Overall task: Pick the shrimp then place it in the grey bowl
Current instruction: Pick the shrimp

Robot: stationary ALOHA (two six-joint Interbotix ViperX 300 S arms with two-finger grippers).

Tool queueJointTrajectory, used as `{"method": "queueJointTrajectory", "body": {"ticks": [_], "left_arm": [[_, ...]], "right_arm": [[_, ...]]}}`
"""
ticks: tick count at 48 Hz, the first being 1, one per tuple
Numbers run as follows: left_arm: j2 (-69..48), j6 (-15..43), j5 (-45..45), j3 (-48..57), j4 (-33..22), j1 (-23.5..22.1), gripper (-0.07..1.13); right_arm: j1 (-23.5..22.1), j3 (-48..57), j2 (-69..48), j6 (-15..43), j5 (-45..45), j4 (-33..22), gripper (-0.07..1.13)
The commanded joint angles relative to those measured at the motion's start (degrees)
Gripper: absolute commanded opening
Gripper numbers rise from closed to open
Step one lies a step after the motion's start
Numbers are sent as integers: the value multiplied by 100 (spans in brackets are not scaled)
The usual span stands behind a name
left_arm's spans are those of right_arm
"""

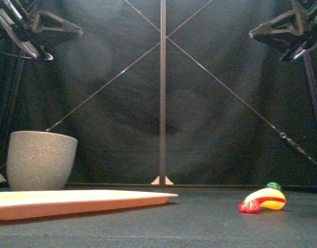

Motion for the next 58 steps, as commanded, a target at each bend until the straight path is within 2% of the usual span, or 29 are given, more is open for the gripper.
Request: {"method": "queueJointTrajectory", "body": {"ticks": [1,14,31,46,53,58], "left_arm": [[88,9,35,-79,0,18,5],[158,18,35,-105,35,26,5],[167,26,35,-62,35,141,5],[167,26,35,-53,44,255,5],[167,26,35,-35,44,281,5],[167,26,35,-35,44,281,6]], "right_arm": [[-35,-9,193,-9,26,-26,12],[26,-246,1020,26,448,-255,12],[879,-677,2188,44,791,-299,12],[1125,-1002,3094,53,1072,-9,13],[1187,-1239,3612,62,1160,229,23],[1187,-1389,3955,70,1204,466,35]]}}
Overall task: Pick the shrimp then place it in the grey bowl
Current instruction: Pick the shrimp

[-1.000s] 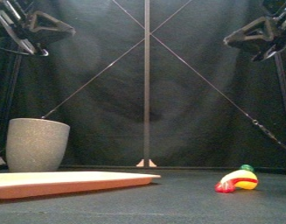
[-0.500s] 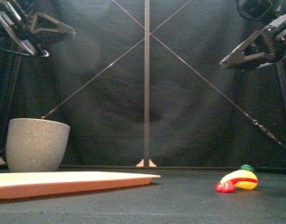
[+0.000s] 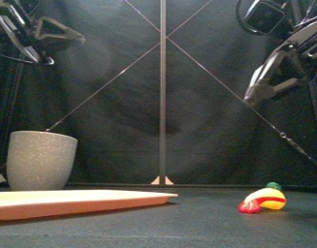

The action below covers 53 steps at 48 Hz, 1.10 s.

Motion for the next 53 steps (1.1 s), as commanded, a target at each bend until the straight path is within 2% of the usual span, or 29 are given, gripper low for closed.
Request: {"method": "queueJointTrajectory", "body": {"ticks": [1,12,17,35,53], "left_arm": [[26,0,-26,-70,26,18,6],[26,0,-26,-35,26,0,6],[26,0,-26,-35,35,0,6],[26,0,-26,-18,35,18,6],[26,0,-44,-18,35,18,6]], "right_arm": [[0,-272,246,0,35,237,38],[-26,-624,923,18,255,510,74],[-26,-791,1116,9,501,606,83],[-18,-949,1503,-18,1178,519,84],[-9,-984,1881,-26,1239,448,84]]}}
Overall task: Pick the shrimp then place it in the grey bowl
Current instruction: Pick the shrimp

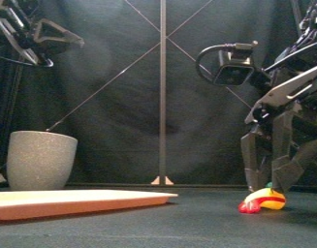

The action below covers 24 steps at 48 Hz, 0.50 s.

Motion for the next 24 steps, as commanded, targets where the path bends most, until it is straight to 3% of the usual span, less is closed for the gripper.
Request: {"method": "queueJointTrajectory", "body": {"ticks": [1,10,24], "left_arm": [[26,0,-44,-70,9,9,6],[26,0,-44,-79,9,44,6],[26,0,-44,-79,9,53,6]], "right_arm": [[18,-132,0,-9,-18,-9,84],[35,-176,88,9,-18,-9,81],[35,-202,88,9,-18,-9,55]]}}
